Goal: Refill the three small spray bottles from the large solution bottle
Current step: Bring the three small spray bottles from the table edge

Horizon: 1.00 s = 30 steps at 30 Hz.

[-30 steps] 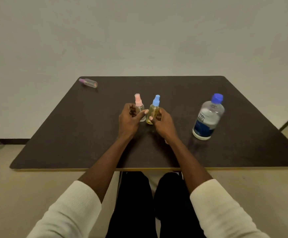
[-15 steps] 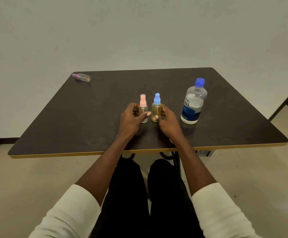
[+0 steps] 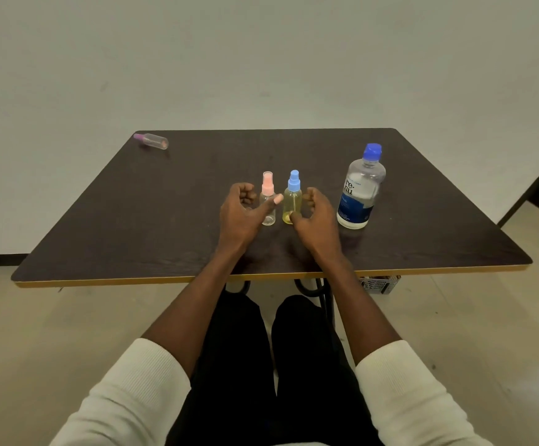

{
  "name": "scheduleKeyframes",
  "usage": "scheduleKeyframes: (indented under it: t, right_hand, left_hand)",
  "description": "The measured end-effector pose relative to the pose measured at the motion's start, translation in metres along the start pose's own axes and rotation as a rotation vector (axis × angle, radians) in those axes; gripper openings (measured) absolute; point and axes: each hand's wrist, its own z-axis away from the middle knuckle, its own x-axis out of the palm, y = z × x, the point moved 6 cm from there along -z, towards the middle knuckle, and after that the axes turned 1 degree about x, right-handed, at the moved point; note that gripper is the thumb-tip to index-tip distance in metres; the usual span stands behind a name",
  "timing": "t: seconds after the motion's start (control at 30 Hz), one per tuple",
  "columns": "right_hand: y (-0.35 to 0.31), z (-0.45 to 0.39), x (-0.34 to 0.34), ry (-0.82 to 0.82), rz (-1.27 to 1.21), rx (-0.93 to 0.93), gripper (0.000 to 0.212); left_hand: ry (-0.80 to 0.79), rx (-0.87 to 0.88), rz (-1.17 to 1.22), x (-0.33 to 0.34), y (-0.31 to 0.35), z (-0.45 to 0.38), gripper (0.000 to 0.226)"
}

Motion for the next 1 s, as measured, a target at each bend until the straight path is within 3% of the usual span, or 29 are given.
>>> scheduleKeyframes:
  t: [0.07, 0.17, 0.23, 0.37, 0.5, 0.77, 0.9, 1.0]
  right_hand:
    - [-0.016, 0.012, -0.012, 0.145, 0.02, -0.081, 0.058]
    - [-0.048, 0.042, -0.028, 0.44, 0.054, -0.379, 0.031]
    - [-0.067, 0.059, -0.018, 0.486, 0.073, -0.533, 0.015]
    - [-0.113, 0.064, 0.041, 0.239, 0.043, -0.666, 0.005]
    - [-0.139, 0.028, 0.119, -0.014, 0.01, -0.491, 0.009]
    - [-0.14, -0.078, 0.25, -0.128, -0.026, -0.181, 0.002]
    - [-0.136, -0.143, 0.317, -0.198, 0.047, -0.177, 0.022]
    - [-0.137, -0.16, 0.328, -0.216, 0.142, -0.199, 0.044]
  left_hand:
    - [0.076, -0.005, 0.061, -0.007, 0.003, 0.001, 0.042]
    - [0.194, -0.002, 0.173, -0.02, 0.001, 0.005, 0.029]
    - [0.261, -0.032, 0.179, -0.033, -0.007, 0.007, 0.029]
    - [0.289, -0.033, 0.109, -0.073, -0.02, -0.003, 0.024]
    - [0.307, -0.042, -0.061, -0.135, -0.039, -0.033, 0.023]
    - [0.36, -0.148, -0.33, -0.216, -0.096, -0.117, 0.025]
    - [0.319, -0.194, -0.371, -0.22, -0.137, -0.183, 0.022]
    - [0.308, -0.17, -0.424, -0.216, -0.139, -0.197, 0.02]
